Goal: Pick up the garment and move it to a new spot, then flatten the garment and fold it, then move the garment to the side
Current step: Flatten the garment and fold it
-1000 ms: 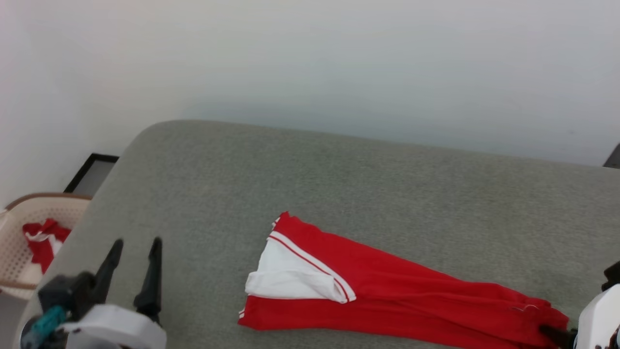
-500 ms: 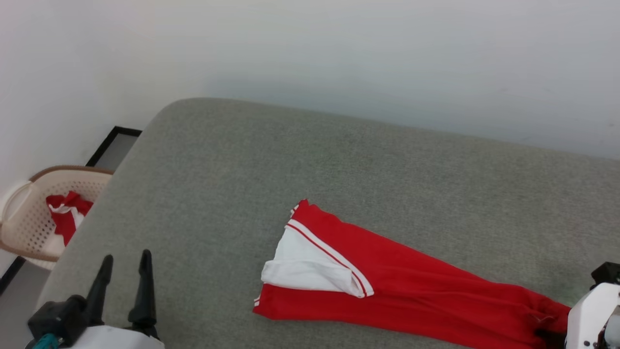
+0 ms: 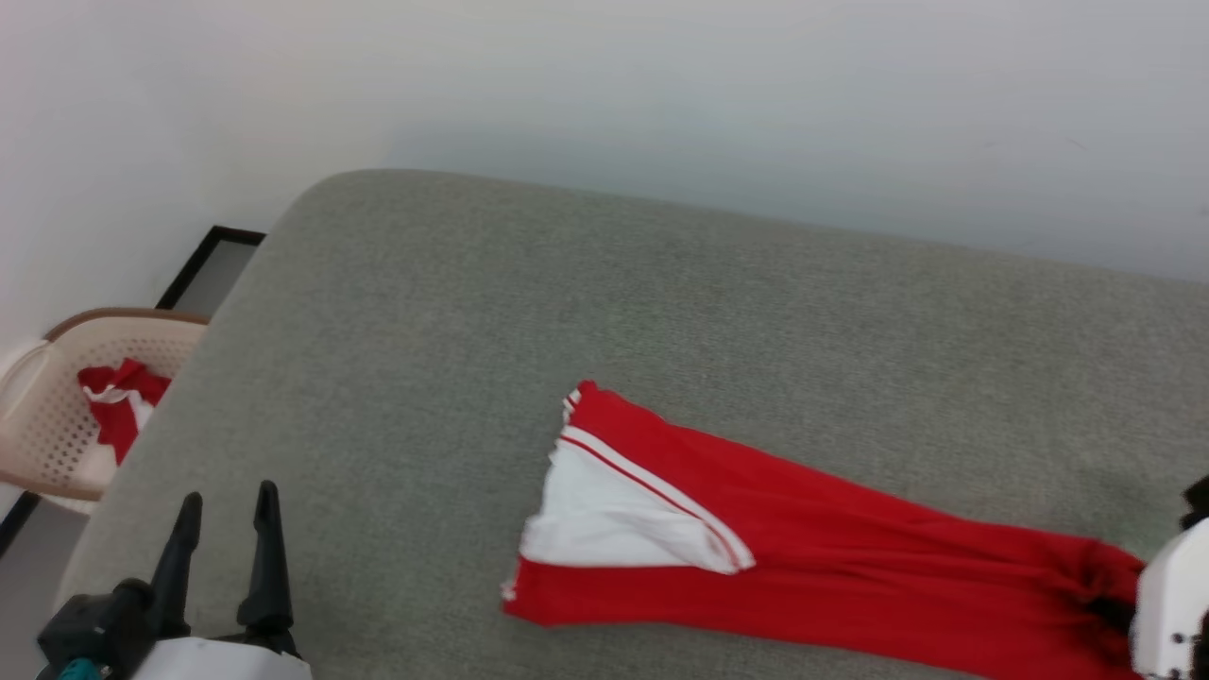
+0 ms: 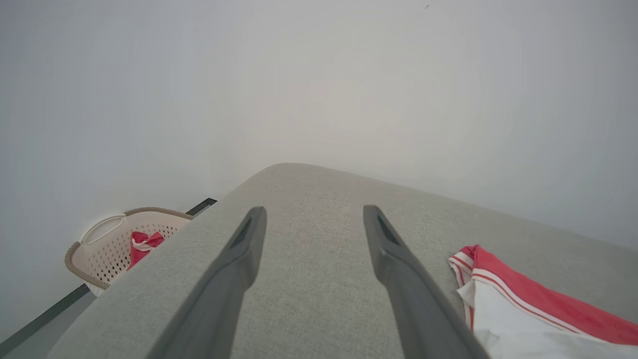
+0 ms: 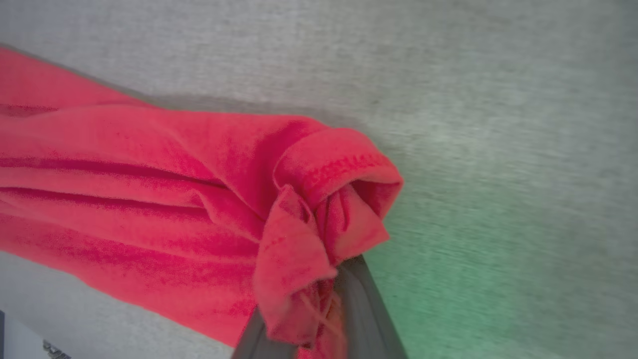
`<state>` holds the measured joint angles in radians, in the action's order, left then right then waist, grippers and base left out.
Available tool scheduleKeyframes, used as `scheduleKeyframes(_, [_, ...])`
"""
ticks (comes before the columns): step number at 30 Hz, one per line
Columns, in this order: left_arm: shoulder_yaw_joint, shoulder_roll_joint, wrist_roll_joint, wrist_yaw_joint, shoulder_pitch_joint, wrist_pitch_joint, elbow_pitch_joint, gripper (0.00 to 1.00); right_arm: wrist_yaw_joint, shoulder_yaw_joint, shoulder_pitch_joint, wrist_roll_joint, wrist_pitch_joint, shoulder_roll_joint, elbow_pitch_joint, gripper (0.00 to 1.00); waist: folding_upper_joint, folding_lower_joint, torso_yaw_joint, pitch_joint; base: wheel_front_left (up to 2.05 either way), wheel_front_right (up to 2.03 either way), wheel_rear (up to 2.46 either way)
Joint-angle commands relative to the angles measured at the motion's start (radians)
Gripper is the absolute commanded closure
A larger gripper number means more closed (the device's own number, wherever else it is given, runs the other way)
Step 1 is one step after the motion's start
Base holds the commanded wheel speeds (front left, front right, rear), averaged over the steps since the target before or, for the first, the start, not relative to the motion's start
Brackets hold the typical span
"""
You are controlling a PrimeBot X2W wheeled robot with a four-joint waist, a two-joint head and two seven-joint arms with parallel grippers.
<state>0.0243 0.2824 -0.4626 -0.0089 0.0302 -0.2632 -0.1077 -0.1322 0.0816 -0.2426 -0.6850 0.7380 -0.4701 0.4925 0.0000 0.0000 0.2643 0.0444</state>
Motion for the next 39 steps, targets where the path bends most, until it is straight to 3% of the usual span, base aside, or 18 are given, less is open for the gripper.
scheduleKeyframes(1, [0.007, -0.006, 0.020, -0.011, 0.010, -0.001, 0.000, 0.00, 0.003, -0.006, -0.006, -0.002, -0.008, -0.030, 0.025, 1.00, 0.0000, 0.0000, -0.017, 0.002, 0.00, 0.00, 0.00])
scheduleKeyframes(8, [0.027, -0.028, 0.054, -0.038, 0.002, -0.001, -0.009, 0.00, 0.002, -0.028, -0.065, 0.013, -0.067, -0.120, 0.115, 1.00, 0.0000, 0.0000, -0.058, 0.012, 0.00, 0.00, 0.00])
scheduleKeyframes(16, [0.040, -0.040, 0.077, -0.053, 0.000, -0.001, -0.023, 0.00, 0.002, -0.005, -0.121, 0.032, -0.108, -0.167, 0.193, 1.00, 0.0000, 0.0000, -0.101, 0.009, 0.00, 0.00, 0.00])
scheduleKeyframes(23, [0.050, -0.050, 0.091, -0.059, 0.024, -0.001, -0.037, 0.00, 0.002, 0.111, -0.112, -0.030, -0.089, -0.184, 0.056, 1.00, 0.0000, 0.0000, -0.138, -0.022, 0.00, 0.00, 0.00])
scheduleKeyframes(31, [0.046, -0.058, 0.093, -0.061, 0.038, -0.001, -0.043, 0.00, 0.002, 0.207, -0.080, -0.130, -0.046, -0.125, -0.235, 1.00, 0.0000, 0.0000, -0.151, -0.059, 0.00, 0.00, 0.00])
scheduleKeyframes(39, [-0.004, -0.072, 0.097, -0.072, -0.012, 0.009, -0.058, 0.00, 0.002, 0.304, -0.124, -0.096, -0.060, 0.014, -0.279, 1.00, 0.0000, 0.0000, -0.099, -0.053, 0.00, 0.00, 0.00])
